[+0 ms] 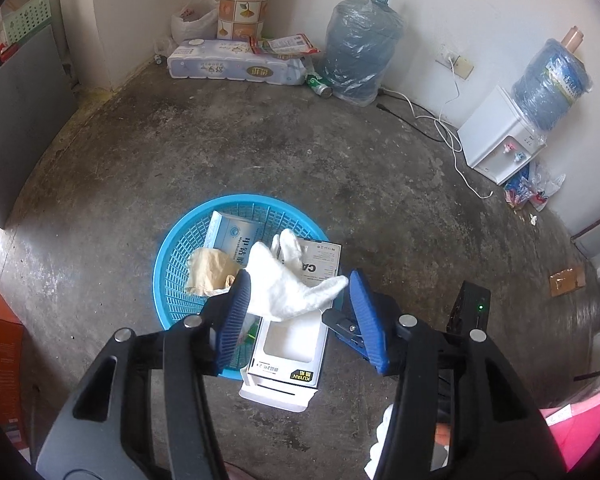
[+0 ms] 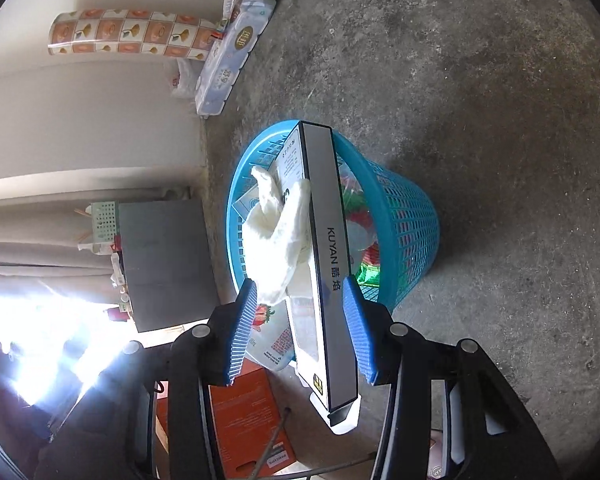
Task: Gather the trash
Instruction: 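Open both grippers to drop the glove and CABLE box into the wastebasket, then move both open grippers back over the table, then grasp the red packet with the left gripper while the right gripper grasps the Enaak snack bag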
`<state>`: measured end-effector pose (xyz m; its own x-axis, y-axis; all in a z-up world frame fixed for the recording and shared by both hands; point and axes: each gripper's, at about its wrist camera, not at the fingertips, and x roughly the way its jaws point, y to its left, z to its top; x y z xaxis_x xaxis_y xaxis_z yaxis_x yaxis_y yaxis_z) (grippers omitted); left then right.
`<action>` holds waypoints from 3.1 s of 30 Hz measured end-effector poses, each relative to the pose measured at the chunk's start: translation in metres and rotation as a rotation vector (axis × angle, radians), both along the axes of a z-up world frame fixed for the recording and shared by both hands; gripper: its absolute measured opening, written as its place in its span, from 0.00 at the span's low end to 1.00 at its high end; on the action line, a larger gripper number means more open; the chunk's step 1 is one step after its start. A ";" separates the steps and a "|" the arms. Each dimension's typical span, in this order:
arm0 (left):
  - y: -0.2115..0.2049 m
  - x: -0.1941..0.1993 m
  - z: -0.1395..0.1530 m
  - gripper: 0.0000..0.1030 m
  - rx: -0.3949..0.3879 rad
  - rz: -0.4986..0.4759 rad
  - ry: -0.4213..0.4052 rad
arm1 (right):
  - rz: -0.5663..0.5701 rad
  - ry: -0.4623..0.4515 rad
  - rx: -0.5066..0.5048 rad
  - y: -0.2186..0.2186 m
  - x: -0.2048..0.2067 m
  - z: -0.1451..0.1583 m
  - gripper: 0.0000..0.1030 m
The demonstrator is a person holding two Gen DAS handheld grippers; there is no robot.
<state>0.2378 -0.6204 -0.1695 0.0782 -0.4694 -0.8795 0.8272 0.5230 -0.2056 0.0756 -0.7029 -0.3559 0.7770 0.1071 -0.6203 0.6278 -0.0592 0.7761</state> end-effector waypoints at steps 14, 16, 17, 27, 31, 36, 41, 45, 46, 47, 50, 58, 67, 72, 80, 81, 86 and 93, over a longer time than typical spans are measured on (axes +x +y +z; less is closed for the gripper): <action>0.127 -0.003 0.110 0.51 -0.074 0.003 -0.113 | 0.061 0.124 -0.119 0.002 0.027 0.010 0.43; 0.153 -0.008 0.125 0.56 -0.086 0.010 -0.134 | 0.047 0.121 -0.122 0.004 0.012 0.016 0.43; 0.167 -0.012 0.132 0.57 -0.093 0.016 -0.140 | 0.042 0.125 -0.130 0.006 0.003 0.021 0.43; 0.318 -0.052 0.170 0.67 -0.208 0.179 -0.148 | 0.021 0.051 -0.260 0.061 -0.098 0.111 0.54; 0.374 -0.073 0.160 0.67 -0.203 0.255 -0.124 | 0.107 0.051 -0.341 0.091 -0.112 0.146 0.66; 0.447 -0.097 0.148 0.67 -0.197 0.379 -0.140 | 0.272 0.107 -0.448 0.130 -0.093 0.179 0.66; 0.510 -0.111 0.146 0.67 -0.232 0.516 -0.164 | 0.424 0.021 -0.570 0.177 -0.059 0.238 0.66; 0.561 -0.114 0.150 0.67 -0.247 0.608 -0.203 | 0.555 -0.065 -0.626 0.226 -0.038 0.277 0.66; 0.574 -0.115 0.152 0.67 -0.258 0.635 -0.213 | 0.589 -0.082 -0.627 0.238 -0.033 0.282 0.66; 0.586 -0.116 0.153 0.67 -0.267 0.661 -0.221 | 0.621 -0.093 -0.626 0.250 -0.028 0.286 0.66; 0.621 -0.118 0.156 0.67 -0.299 0.744 -0.228 | 0.728 -0.118 -0.605 0.287 -0.008 0.294 0.66; 0.711 -0.108 0.161 0.67 -0.375 0.984 -0.225 | 0.970 -0.210 -0.586 0.382 0.054 0.321 0.66; 0.758 -0.061 0.133 0.65 -0.410 1.184 -0.084 | 1.143 -0.245 -0.427 0.457 0.142 0.317 0.66; 0.759 -0.041 0.125 0.57 -0.401 1.198 -0.076 | 1.108 -0.163 -0.348 0.475 0.189 0.293 0.66; 0.757 -0.020 0.112 0.34 -0.333 1.191 -0.058 | 1.098 -0.093 -0.445 0.499 0.232 0.280 0.66; 0.757 -0.018 0.110 0.33 -0.327 1.186 -0.056 | 1.097 -0.093 -0.459 0.502 0.236 0.280 0.66; 0.750 -0.014 0.105 0.24 -0.297 1.167 -0.061 | 1.089 -0.099 -0.474 0.514 0.259 0.280 0.64; 0.736 -0.012 0.104 0.19 -0.243 1.137 -0.107 | 1.132 -0.044 -0.703 0.548 0.273 0.286 0.44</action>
<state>0.2261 0.1157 -0.0650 0.6302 -0.2365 -0.7395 -0.0734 0.9301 -0.3600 0.3490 -0.1551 -0.0701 0.4937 0.3725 -0.7858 0.0388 0.8933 0.4478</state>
